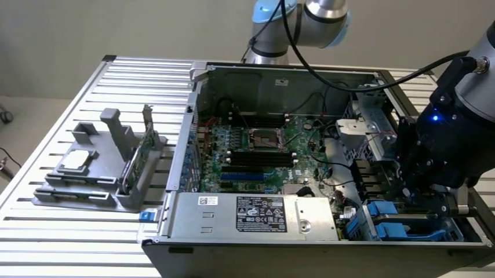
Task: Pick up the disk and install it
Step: 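Insert the second disk wire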
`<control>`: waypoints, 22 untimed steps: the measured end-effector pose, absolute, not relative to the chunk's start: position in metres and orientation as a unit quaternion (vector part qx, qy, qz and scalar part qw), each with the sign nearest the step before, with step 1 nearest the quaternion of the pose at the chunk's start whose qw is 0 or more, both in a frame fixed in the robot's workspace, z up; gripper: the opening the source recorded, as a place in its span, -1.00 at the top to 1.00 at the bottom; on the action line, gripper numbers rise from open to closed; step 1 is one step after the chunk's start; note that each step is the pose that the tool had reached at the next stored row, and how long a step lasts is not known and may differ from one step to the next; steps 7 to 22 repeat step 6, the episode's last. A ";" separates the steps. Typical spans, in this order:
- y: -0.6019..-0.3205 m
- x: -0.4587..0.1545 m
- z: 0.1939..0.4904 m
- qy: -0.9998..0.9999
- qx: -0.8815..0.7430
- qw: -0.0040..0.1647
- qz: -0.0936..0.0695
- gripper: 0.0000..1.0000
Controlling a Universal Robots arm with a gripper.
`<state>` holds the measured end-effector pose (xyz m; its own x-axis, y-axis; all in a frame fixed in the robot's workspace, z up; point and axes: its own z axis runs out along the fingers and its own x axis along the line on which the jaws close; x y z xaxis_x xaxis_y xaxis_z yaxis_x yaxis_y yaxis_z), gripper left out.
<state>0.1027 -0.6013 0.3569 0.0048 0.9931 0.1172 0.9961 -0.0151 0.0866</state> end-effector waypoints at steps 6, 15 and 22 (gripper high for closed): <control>-0.601 0.103 0.357 -0.702 -0.709 0.010 -0.072 0.79; -0.601 0.103 0.357 -0.702 -0.709 0.010 -0.072 0.79; -0.601 0.103 0.357 -0.702 -0.709 0.010 -0.072 0.79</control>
